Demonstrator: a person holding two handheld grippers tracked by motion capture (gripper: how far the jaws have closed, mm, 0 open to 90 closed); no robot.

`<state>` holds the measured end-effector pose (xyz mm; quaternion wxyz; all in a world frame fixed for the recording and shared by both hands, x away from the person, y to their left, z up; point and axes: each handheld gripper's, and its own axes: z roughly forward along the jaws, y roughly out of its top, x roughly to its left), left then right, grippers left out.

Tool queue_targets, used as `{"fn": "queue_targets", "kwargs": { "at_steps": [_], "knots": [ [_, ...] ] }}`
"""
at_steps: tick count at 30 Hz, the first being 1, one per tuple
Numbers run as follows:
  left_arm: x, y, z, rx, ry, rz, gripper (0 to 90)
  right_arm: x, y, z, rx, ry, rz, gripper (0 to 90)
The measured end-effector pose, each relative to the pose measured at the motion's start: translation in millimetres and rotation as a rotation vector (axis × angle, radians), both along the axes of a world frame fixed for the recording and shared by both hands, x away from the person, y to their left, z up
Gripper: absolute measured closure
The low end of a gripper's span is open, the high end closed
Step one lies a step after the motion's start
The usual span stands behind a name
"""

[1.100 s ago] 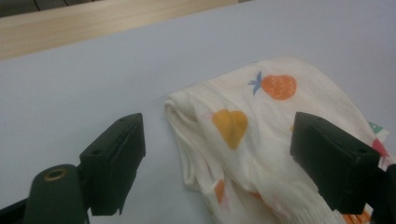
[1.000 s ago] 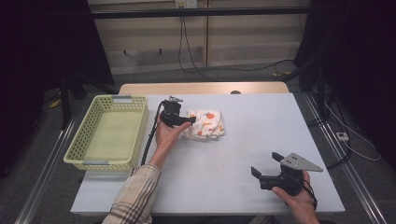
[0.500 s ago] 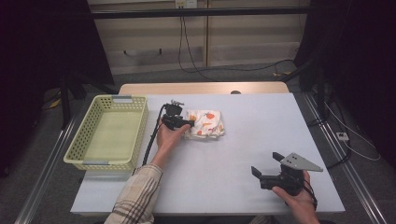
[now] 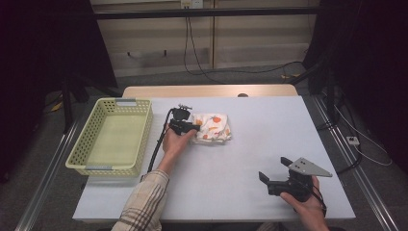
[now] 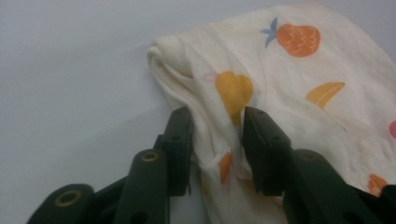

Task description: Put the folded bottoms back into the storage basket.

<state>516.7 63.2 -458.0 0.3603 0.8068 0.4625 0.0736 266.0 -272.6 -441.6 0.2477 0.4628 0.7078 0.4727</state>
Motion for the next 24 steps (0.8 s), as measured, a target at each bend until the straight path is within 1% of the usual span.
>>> {"fn": "queue_targets", "kwargs": {
  "at_steps": [2,3,4,6,9,14,18,20,24],
  "knots": [
    [0.5,0.6,0.1,-0.008,0.011,-0.002,68.7,-0.2,0.3,0.2,-0.002,0.001,0.003,2.9],
    [0.6,0.8,-0.2,-0.023,0.024,-0.010,71.6,-0.3,0.5,0.2,-0.002,0.000,0.003,2.9],
    [0.4,0.7,-0.5,-0.032,0.031,-0.015,76.5,-0.2,0.5,0.2,-0.002,0.002,0.003,2.9],
    [-0.3,-0.7,-0.4,-0.028,0.027,-0.009,76.6,-0.2,0.4,0.1,-0.002,0.002,0.003,2.9],
    [-0.9,-0.5,-0.5,-0.030,0.028,-0.013,77.4,-0.2,0.1,0.1,-0.004,0.001,0.002,2.9],
    [-1.7,-1.0,-0.5,-0.043,0.035,-0.012,80.8,0.0,-0.1,0.1,-0.002,0.000,0.002,2.9],
    [-2.4,-0.6,-0.5,-0.055,0.040,-0.016,81.6,-0.3,-0.6,0.3,-0.002,-0.001,0.002,2.9],
    [-2.7,0.5,-1.2,-0.067,0.036,-0.014,81.7,-0.4,-1.1,0.4,-0.003,0.000,0.003,2.9],
    [-3.7,1.6,-0.1,-0.070,0.031,-0.014,81.9,-0.3,-1.0,0.3,-0.001,0.000,0.004,2.9]
  ]
}}
